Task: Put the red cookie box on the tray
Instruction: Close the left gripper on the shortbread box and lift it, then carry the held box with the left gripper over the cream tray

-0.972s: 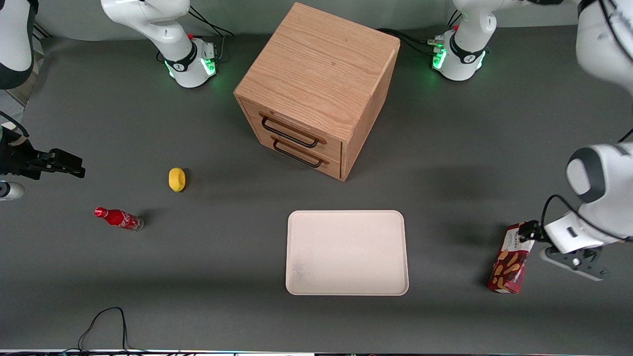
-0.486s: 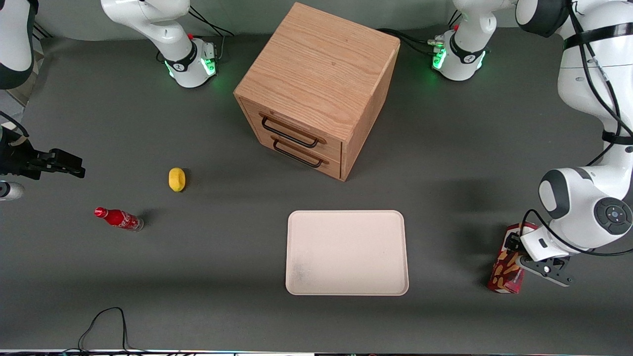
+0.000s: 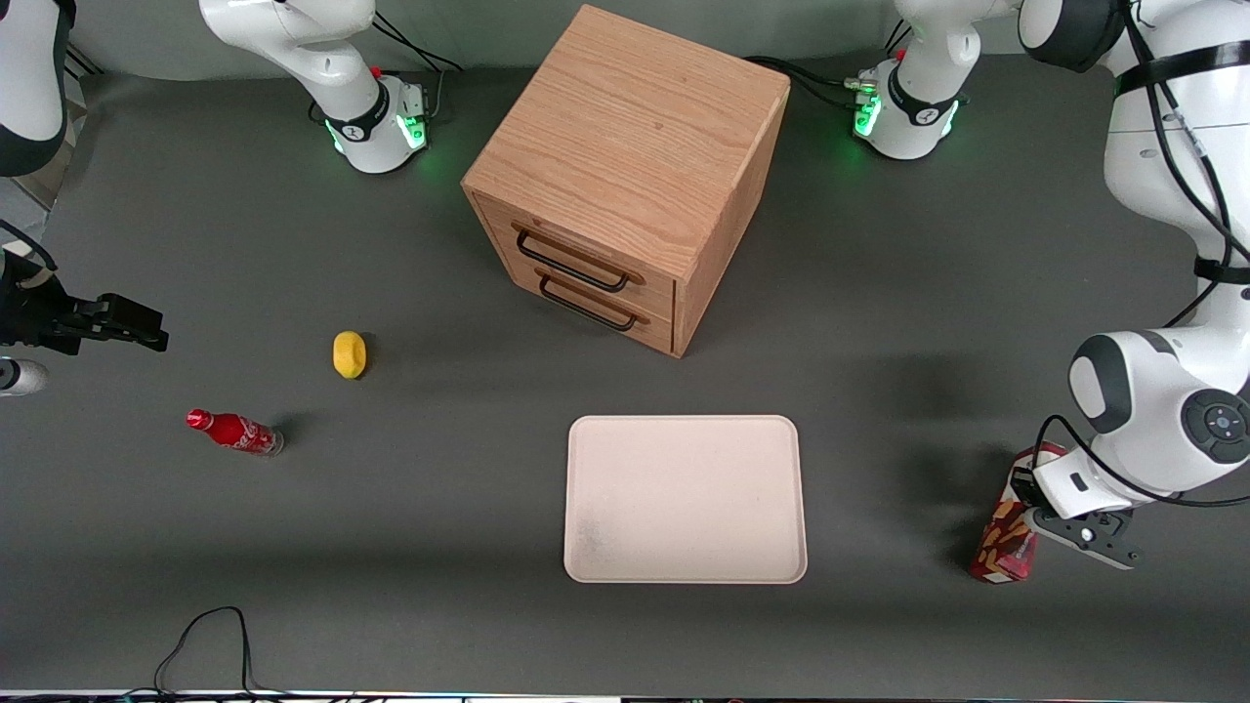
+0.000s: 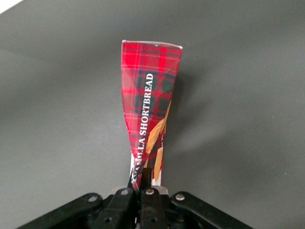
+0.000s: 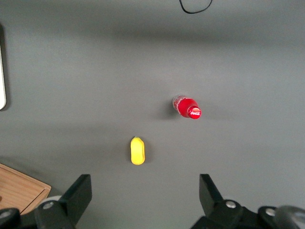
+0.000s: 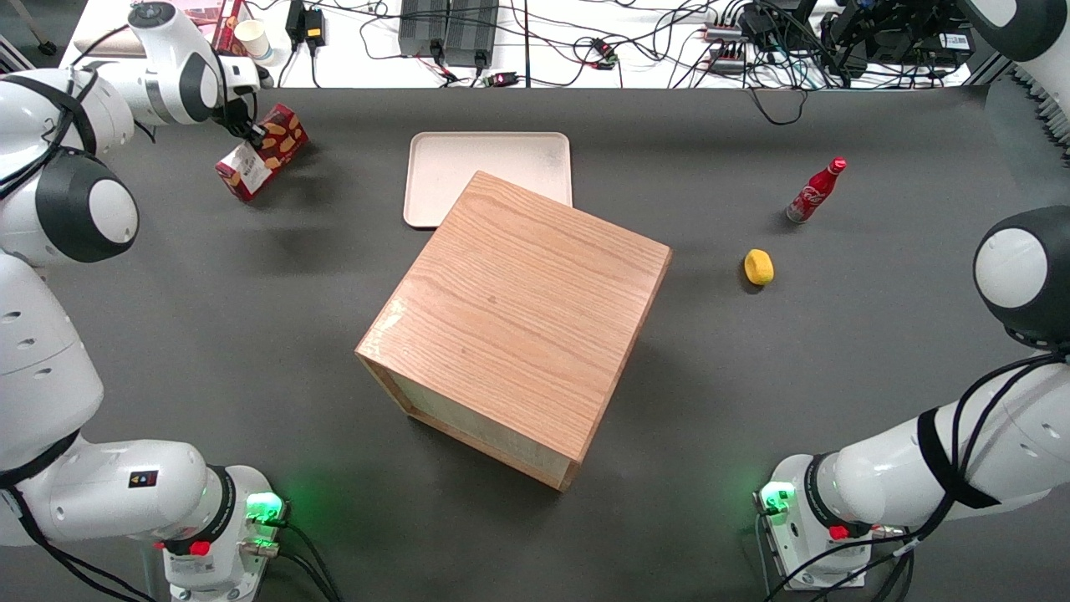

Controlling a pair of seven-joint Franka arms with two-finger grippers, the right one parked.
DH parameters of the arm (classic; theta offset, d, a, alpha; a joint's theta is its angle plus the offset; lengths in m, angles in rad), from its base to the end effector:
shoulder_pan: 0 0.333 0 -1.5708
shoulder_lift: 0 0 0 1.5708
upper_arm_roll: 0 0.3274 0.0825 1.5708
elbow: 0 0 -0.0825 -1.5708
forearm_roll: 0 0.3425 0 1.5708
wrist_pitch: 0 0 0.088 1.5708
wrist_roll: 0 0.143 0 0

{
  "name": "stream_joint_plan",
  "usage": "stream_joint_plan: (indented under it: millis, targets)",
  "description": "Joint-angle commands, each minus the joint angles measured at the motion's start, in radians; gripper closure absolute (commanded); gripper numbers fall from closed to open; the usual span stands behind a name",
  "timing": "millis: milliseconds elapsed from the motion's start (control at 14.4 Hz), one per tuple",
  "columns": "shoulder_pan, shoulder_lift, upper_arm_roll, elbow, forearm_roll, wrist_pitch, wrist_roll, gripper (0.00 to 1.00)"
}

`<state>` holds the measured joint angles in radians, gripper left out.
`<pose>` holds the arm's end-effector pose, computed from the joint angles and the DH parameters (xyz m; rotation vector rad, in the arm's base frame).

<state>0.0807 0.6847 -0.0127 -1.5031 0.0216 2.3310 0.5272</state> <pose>0.7038 0.0504 0.2746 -2.9995 0.7174 -0.2076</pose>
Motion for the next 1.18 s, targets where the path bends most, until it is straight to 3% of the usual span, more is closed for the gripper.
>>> stream_joint_plan:
  millis: [0, 208, 486, 833, 1111]
  targets:
    - [-0.036, -0.097, 0.019, 0.068, 0.008, -0.172, -0.004, 1.00]
    - [-0.082, -0.158, 0.011, 0.179, 0.008, -0.416, -0.129, 1.00]
    - [-0.153, -0.163, -0.105, 0.326, 0.008, -0.628, -0.600, 1.00]
    - [-0.251, -0.102, -0.197, 0.323, 0.017, -0.492, -0.924, 1.00]
    - [-0.311, 0.015, -0.225, 0.265, 0.133, -0.284, -1.038, 1.00]
